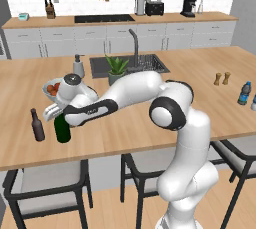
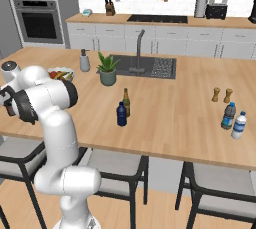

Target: Move the plastic bottles in the middle to the plastics group, and the glass bottles in the middle to the glass group.

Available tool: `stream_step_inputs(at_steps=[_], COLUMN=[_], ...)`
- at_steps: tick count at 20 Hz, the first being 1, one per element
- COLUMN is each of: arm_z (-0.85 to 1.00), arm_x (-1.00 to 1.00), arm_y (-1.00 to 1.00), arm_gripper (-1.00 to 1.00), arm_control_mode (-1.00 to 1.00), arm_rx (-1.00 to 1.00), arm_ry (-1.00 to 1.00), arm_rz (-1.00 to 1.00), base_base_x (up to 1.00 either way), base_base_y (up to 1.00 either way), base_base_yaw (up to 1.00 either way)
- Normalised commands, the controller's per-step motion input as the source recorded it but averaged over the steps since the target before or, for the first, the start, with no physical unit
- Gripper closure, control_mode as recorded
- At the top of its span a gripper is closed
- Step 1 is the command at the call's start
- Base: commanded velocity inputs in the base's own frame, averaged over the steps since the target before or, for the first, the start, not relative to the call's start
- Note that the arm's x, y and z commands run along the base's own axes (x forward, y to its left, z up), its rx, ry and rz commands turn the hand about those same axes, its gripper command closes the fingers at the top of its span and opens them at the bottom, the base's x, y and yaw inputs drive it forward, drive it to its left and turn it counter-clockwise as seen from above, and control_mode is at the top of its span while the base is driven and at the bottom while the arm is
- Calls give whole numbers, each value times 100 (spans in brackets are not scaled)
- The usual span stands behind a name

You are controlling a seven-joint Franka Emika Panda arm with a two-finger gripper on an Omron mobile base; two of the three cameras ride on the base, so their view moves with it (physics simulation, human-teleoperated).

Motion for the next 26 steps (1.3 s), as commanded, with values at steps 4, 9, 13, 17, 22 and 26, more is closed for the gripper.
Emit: stream_step_inputs(at_steps=[4, 9, 13, 17, 22, 26], arm_z=[0, 0, 0, 0, 0, 0], arm_x=[38, 11, 0, 0, 0, 0], arm_y=[4, 4, 0, 0, 0, 0], arm_gripper=[100, 100, 100, -100, -100, -100], arm_control_mode=[-100, -100, -100, -100, -100, -100], arm_rx=[0, 0, 0, 0, 0, 0], arm_ry=[0, 0, 0, 0, 0, 0], arm_rz=[0, 0, 0, 0, 0, 0], base_base_x=[0, 0, 0, 0, 0, 0], base_base_y=[0, 0, 0, 0, 0, 0], base_base_yaw=[0, 0, 0, 0, 0, 0])
